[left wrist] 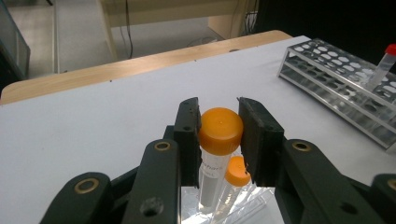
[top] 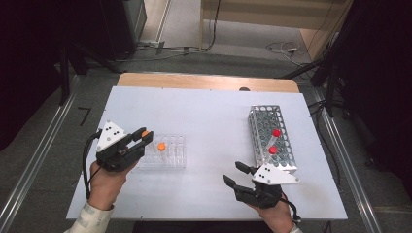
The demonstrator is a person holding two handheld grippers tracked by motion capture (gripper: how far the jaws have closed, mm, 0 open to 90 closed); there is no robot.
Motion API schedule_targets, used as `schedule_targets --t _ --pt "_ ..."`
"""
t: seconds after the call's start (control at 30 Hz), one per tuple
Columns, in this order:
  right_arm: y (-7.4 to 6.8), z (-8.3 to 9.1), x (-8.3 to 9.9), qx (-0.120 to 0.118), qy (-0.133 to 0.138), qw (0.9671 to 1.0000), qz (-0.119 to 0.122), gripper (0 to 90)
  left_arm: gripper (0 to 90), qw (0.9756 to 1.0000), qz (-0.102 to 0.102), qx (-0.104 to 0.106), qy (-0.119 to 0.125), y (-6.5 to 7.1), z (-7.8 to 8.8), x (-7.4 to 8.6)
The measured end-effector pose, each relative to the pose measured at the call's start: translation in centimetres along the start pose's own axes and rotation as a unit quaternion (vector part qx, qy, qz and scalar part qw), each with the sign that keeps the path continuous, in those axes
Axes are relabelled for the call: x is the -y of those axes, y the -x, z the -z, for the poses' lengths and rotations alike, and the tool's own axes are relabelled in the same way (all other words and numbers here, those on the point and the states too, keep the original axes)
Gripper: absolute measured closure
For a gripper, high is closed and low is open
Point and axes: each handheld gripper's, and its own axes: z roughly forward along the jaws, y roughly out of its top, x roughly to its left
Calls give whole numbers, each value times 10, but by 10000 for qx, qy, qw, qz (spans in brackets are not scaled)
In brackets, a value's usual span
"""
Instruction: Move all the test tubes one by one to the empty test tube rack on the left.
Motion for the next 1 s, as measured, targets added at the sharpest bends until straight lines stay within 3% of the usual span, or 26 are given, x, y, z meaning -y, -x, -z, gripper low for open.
schedule_targets --t 0.47,1.0 --pt "2 1 1 69 0 10000 5 407 697 9994 -185 -135 -253 5 -19 18" --pt "2 2 2 72 13 10000 -15 407 643 9997 -77 -79 -231 4 -18 21"
